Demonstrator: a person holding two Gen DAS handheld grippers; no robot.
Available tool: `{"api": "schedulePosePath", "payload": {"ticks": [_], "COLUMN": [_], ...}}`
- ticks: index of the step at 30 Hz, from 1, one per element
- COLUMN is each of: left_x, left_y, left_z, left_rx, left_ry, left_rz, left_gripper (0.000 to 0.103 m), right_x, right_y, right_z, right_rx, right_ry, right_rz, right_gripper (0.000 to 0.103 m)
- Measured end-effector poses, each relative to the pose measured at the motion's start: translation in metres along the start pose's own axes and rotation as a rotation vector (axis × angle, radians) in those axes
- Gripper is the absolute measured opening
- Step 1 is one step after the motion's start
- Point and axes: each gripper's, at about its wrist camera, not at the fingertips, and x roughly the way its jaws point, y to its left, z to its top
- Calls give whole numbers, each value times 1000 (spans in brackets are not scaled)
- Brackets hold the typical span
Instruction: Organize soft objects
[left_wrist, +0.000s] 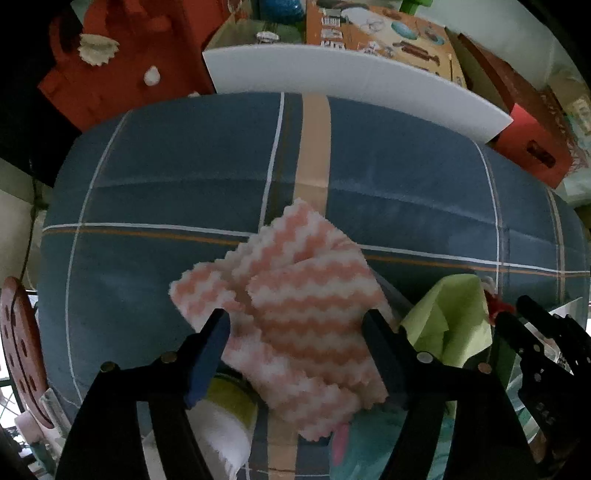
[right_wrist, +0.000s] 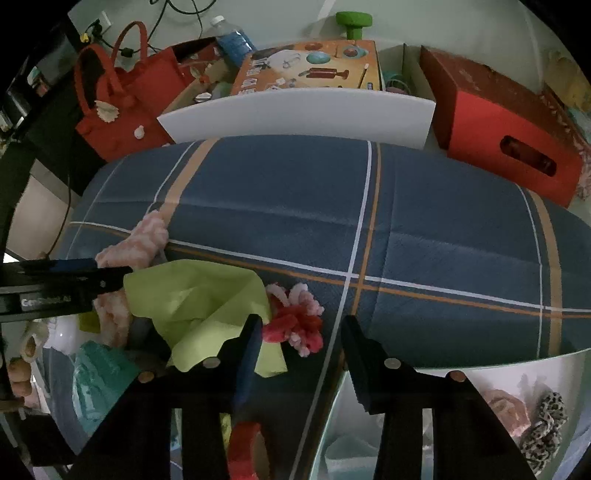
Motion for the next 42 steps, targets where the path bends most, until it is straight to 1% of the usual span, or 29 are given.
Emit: {"api": "schedulePosePath", "payload": {"ticks": [5,7,11,15,16,17,18,20,21,23,28,32,35,42], "left_x": [12,17,24,26,27,26,26,26,25,22,19,15,7,-28], "left_y": [4,6,8,13,17,20,21,21,20,22,15,16,17,20], "left_z": [9,14,20,22,20,16,16,14,13,12,7,-1,-6,-19], "left_rx": [-35,-36,-33,-43,-42,-44,-50,-53,-48,-46,-27,-16,-25,-43], "left_ry": [22,29,43,41,39,36,37,34,31,20,-2,-26,-48,-109], "left_rz": [-30,-33,-49,-73,-82,-104,-130,-146,-154,-182,-196,-190,-193,-204], "left_gripper": [75,75,76,75,69,61,58,49,47,34,22,16,13,12], "right_x": [10,15,21,24,24,24,24,23,22,20,17,10,2,-26], "right_y": [-1,-2,-2,-2,-2,-2,-2,-3,-3,-4,-6,-8,-9,-8], "right_z": [1,2,2,2,2,2,2,1,1,0,-2,-5,-7,-8], "right_rx": [-8,-5,-12,-15,-16,-15,-15,-14,-13,-11,-3,8,16,6], "right_ry": [16,22,27,25,23,20,19,18,17,16,8,-1,-12,-51], "right_rz": [-2,3,15,25,27,28,29,30,31,32,38,46,48,40], "right_gripper": [42,37,33,32,32,32,32,32,32,32,28,28,28,27]}}
